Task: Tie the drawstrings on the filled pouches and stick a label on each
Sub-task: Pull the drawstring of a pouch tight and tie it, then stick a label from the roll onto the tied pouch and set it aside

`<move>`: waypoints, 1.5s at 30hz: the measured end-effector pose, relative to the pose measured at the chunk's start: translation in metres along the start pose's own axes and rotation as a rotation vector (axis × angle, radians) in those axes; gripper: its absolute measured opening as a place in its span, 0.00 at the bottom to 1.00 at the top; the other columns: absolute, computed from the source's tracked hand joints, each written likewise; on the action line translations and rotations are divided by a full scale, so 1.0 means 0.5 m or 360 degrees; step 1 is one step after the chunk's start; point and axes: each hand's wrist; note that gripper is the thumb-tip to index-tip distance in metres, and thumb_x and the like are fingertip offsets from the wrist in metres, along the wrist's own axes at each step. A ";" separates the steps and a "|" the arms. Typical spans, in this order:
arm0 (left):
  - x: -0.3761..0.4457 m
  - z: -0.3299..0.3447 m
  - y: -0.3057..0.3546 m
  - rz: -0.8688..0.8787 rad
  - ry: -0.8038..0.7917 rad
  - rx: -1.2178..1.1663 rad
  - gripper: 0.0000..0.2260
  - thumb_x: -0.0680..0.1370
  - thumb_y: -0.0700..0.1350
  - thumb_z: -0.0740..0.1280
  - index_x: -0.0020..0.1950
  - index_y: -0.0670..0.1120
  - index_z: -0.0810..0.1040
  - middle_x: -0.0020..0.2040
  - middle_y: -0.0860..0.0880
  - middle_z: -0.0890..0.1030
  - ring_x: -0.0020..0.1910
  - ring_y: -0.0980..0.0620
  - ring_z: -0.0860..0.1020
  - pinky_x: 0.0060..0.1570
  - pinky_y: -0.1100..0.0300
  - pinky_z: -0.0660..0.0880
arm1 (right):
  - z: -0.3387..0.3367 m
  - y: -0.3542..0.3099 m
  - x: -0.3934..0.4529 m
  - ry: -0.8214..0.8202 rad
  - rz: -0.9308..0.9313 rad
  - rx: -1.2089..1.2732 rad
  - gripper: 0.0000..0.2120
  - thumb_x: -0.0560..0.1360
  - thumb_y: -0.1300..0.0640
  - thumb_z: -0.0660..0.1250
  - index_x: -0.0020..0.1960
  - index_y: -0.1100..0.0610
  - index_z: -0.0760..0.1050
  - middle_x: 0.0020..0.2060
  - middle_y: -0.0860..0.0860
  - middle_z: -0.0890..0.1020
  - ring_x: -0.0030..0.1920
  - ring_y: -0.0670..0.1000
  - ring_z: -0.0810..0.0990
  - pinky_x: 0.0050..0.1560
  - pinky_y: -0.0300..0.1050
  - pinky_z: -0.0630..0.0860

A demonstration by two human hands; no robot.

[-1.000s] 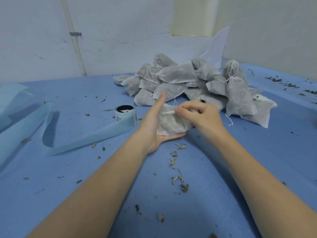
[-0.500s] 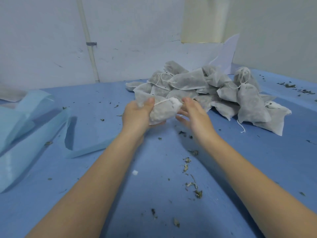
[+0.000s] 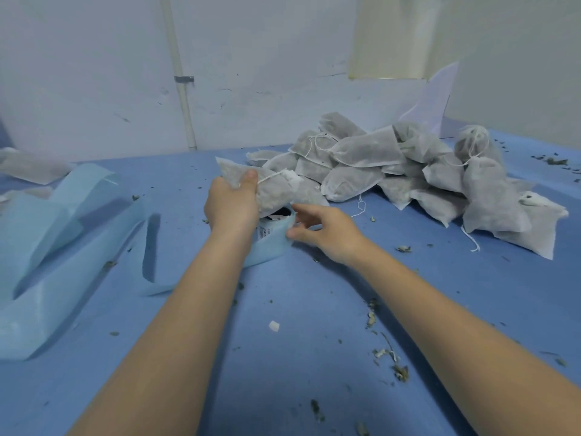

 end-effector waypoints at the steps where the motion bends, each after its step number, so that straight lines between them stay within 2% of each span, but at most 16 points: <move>1: 0.001 0.001 0.000 0.0015 -0.0019 0.0003 0.15 0.78 0.50 0.64 0.59 0.41 0.75 0.56 0.43 0.79 0.56 0.42 0.77 0.58 0.47 0.74 | 0.002 -0.001 0.001 0.0024 -0.0015 -0.0022 0.28 0.72 0.55 0.74 0.70 0.56 0.71 0.47 0.46 0.77 0.48 0.44 0.75 0.45 0.22 0.66; 3: 0.002 0.004 -0.002 0.0042 -0.0042 0.0038 0.14 0.79 0.50 0.63 0.59 0.42 0.74 0.55 0.44 0.78 0.55 0.43 0.77 0.54 0.52 0.74 | 0.012 -0.002 -0.001 0.0097 -0.0036 -0.0033 0.26 0.70 0.53 0.76 0.66 0.56 0.75 0.44 0.45 0.77 0.44 0.45 0.76 0.42 0.25 0.68; 5: 0.001 0.007 -0.006 0.0089 -0.0042 0.0120 0.14 0.79 0.50 0.63 0.58 0.42 0.73 0.53 0.46 0.77 0.54 0.45 0.76 0.48 0.57 0.71 | 0.023 -0.001 -0.002 0.0174 -0.0020 0.0039 0.20 0.68 0.53 0.78 0.58 0.54 0.78 0.39 0.44 0.76 0.37 0.43 0.74 0.38 0.26 0.68; 7: -0.001 0.009 -0.012 0.0150 -0.0028 0.0239 0.14 0.79 0.50 0.62 0.57 0.41 0.72 0.51 0.47 0.75 0.51 0.46 0.73 0.47 0.58 0.68 | 0.026 0.002 -0.004 0.0210 0.0043 0.0185 0.17 0.65 0.55 0.79 0.52 0.55 0.79 0.37 0.44 0.77 0.34 0.42 0.74 0.36 0.26 0.68; 8: -0.002 0.010 -0.014 0.0173 -0.0022 0.0282 0.14 0.79 0.50 0.62 0.57 0.41 0.72 0.51 0.47 0.74 0.49 0.47 0.72 0.46 0.58 0.67 | 0.022 0.005 -0.007 0.0207 0.0080 0.0269 0.18 0.65 0.56 0.80 0.52 0.55 0.80 0.39 0.44 0.79 0.35 0.42 0.77 0.39 0.26 0.69; 11: -0.001 0.012 -0.018 0.0203 0.0014 0.0345 0.14 0.79 0.50 0.62 0.57 0.41 0.71 0.48 0.49 0.71 0.46 0.49 0.68 0.44 0.60 0.63 | 0.006 0.016 -0.013 0.0156 0.0106 0.0431 0.18 0.65 0.60 0.79 0.54 0.56 0.81 0.48 0.51 0.85 0.47 0.45 0.83 0.54 0.33 0.75; 13: -0.001 0.012 -0.016 0.0192 0.0027 0.0362 0.14 0.79 0.50 0.62 0.57 0.40 0.71 0.49 0.48 0.72 0.47 0.49 0.69 0.43 0.60 0.62 | 0.005 0.017 -0.013 0.0167 0.0083 0.0424 0.17 0.66 0.62 0.78 0.54 0.57 0.82 0.49 0.52 0.85 0.47 0.43 0.83 0.57 0.34 0.74; 17: 0.001 0.007 -0.016 0.0131 0.0015 0.0291 0.15 0.79 0.50 0.62 0.59 0.41 0.72 0.56 0.44 0.76 0.54 0.45 0.74 0.48 0.58 0.67 | 0.012 0.016 -0.003 0.0209 0.0074 0.0330 0.19 0.68 0.60 0.77 0.58 0.56 0.81 0.44 0.48 0.84 0.46 0.41 0.81 0.54 0.29 0.72; 19: 0.002 0.006 -0.015 0.0122 -0.0005 0.0288 0.15 0.79 0.50 0.62 0.59 0.41 0.72 0.56 0.44 0.76 0.51 0.47 0.72 0.48 0.59 0.67 | 0.012 0.017 -0.002 0.0214 0.0017 0.0275 0.17 0.68 0.59 0.77 0.56 0.55 0.82 0.43 0.44 0.84 0.44 0.35 0.80 0.50 0.24 0.70; 22: -0.001 0.011 -0.015 0.0144 -0.0012 0.0317 0.15 0.80 0.50 0.62 0.60 0.40 0.71 0.53 0.47 0.73 0.48 0.50 0.69 0.46 0.60 0.65 | 0.012 0.020 -0.003 0.0297 -0.0018 0.0234 0.13 0.68 0.60 0.76 0.52 0.55 0.84 0.40 0.42 0.82 0.37 0.26 0.75 0.42 0.21 0.67; 25: -0.005 0.017 -0.014 0.0148 0.0030 0.0334 0.15 0.80 0.50 0.61 0.59 0.40 0.71 0.51 0.48 0.72 0.47 0.50 0.68 0.45 0.61 0.64 | 0.015 0.019 -0.005 0.0385 0.0014 0.0220 0.10 0.68 0.60 0.77 0.49 0.57 0.85 0.37 0.44 0.82 0.32 0.28 0.76 0.40 0.22 0.68; 28: -0.007 0.020 -0.013 0.0153 0.0051 0.0364 0.15 0.80 0.50 0.61 0.59 0.40 0.70 0.56 0.45 0.75 0.46 0.50 0.68 0.43 0.61 0.63 | 0.016 0.017 -0.008 0.0440 0.0055 0.0186 0.08 0.67 0.59 0.78 0.45 0.58 0.85 0.34 0.45 0.82 0.31 0.32 0.76 0.39 0.24 0.70; 33: -0.012 0.020 -0.011 0.0150 0.0063 0.0395 0.15 0.80 0.50 0.61 0.59 0.39 0.70 0.58 0.43 0.75 0.49 0.47 0.70 0.43 0.61 0.63 | 0.020 0.009 -0.016 0.0482 0.0097 0.0124 0.04 0.68 0.58 0.77 0.41 0.55 0.83 0.30 0.40 0.79 0.30 0.36 0.77 0.39 0.27 0.73; 36: -0.014 0.019 -0.010 0.0151 0.0064 0.0403 0.15 0.80 0.50 0.61 0.59 0.39 0.70 0.57 0.42 0.75 0.47 0.48 0.68 0.43 0.60 0.63 | 0.022 0.003 -0.023 0.0499 0.0115 0.0106 0.06 0.69 0.57 0.77 0.37 0.50 0.80 0.31 0.45 0.81 0.33 0.43 0.79 0.41 0.34 0.76; 40: -0.016 0.022 -0.007 0.0155 0.0052 0.0439 0.15 0.81 0.50 0.60 0.58 0.38 0.69 0.57 0.41 0.75 0.50 0.45 0.72 0.43 0.59 0.64 | 0.025 -0.002 -0.034 0.0471 0.0081 0.0132 0.07 0.70 0.59 0.75 0.36 0.52 0.80 0.33 0.51 0.84 0.29 0.41 0.78 0.37 0.30 0.75; 45: -0.018 0.024 -0.008 0.0142 0.0058 0.0456 0.16 0.81 0.50 0.60 0.59 0.38 0.69 0.58 0.40 0.75 0.54 0.43 0.73 0.45 0.58 0.65 | 0.038 -0.007 -0.038 0.0450 0.0037 -0.0023 0.03 0.73 0.58 0.73 0.41 0.56 0.80 0.37 0.51 0.84 0.40 0.49 0.82 0.45 0.32 0.72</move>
Point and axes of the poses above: each hand's wrist, its own x-axis towards the middle knuckle, its own z-axis out of the palm, y = z × x
